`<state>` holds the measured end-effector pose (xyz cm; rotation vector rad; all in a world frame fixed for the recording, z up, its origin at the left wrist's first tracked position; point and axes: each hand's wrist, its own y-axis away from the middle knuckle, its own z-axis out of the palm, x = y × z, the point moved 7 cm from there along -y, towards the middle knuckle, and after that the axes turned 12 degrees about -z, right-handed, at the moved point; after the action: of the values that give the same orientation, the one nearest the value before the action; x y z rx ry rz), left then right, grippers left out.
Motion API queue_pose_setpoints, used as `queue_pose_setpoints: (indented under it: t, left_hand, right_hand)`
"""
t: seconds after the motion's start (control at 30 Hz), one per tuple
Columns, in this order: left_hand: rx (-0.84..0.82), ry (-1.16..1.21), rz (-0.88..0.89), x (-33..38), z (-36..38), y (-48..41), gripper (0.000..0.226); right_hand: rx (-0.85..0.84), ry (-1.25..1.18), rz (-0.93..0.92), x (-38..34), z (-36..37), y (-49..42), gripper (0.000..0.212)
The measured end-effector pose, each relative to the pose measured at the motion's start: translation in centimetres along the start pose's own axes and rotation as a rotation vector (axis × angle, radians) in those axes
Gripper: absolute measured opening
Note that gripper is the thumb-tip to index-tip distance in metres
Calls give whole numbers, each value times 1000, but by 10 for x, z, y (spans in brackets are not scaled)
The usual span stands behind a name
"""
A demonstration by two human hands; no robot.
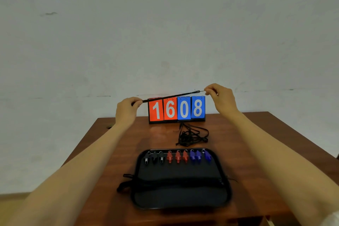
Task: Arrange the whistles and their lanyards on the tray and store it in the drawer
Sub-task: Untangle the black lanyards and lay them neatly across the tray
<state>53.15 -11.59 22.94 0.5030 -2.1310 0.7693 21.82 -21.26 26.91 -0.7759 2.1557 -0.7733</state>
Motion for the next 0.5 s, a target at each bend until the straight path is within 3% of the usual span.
queue_pose_setpoints:
  t: [0.23, 0.37, 0.5]
  left_hand:
    - [-53, -60, -67, -22, 1, 17, 20]
    - [-172, -250, -98, -53, 15, 29, 24]
    - [-284, -296, -202, -85, 34, 48, 27]
  right_hand:
    - [73, 68, 149, 23, -7, 27, 21]
    - [-29, 123, 251, 42, -1, 58, 22]
    - [-184, 266, 313, 60, 13, 91, 25]
